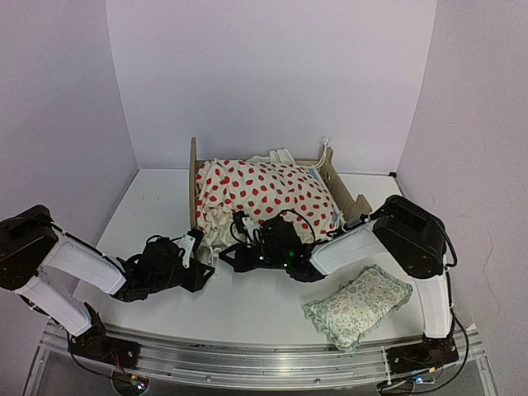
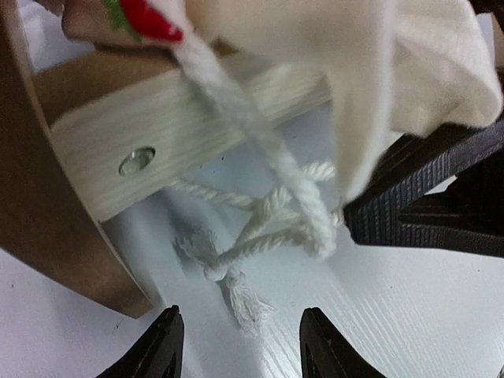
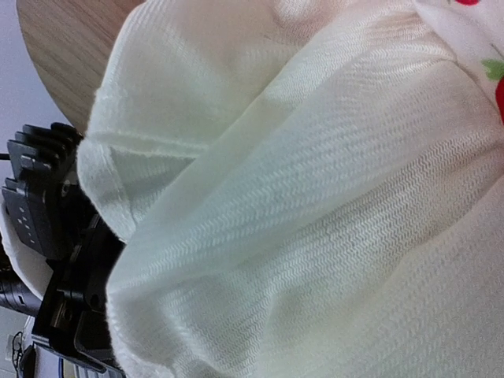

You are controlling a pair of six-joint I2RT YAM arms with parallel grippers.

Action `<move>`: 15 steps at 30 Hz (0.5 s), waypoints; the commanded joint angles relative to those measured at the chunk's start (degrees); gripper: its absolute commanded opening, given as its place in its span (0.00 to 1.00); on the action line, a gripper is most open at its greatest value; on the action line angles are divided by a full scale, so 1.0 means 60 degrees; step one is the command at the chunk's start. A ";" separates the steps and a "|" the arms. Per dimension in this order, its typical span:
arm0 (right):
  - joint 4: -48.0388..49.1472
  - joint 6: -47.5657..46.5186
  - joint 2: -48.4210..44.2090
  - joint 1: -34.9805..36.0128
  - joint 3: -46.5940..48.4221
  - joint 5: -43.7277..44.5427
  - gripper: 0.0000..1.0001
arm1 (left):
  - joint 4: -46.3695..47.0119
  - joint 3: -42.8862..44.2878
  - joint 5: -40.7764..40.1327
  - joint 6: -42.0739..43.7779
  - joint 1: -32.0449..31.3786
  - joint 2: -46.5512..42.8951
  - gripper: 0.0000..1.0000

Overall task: Set up the pet bed
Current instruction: Tie the left ropes of the mattress closest to the robot on the bed frame base.

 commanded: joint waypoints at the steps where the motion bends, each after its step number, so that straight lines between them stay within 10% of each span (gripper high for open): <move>1: 0.0096 0.0007 -0.0581 0.0081 -0.0032 -0.0063 0.00 | 0.1381 0.0154 -0.0147 0.0316 0.0080 -0.0111 0.51; 15: -0.0088 0.0175 -0.0509 0.0196 0.0260 -0.0118 0.00 | 0.2270 0.0069 -0.0408 0.0862 0.0080 0.0386 0.42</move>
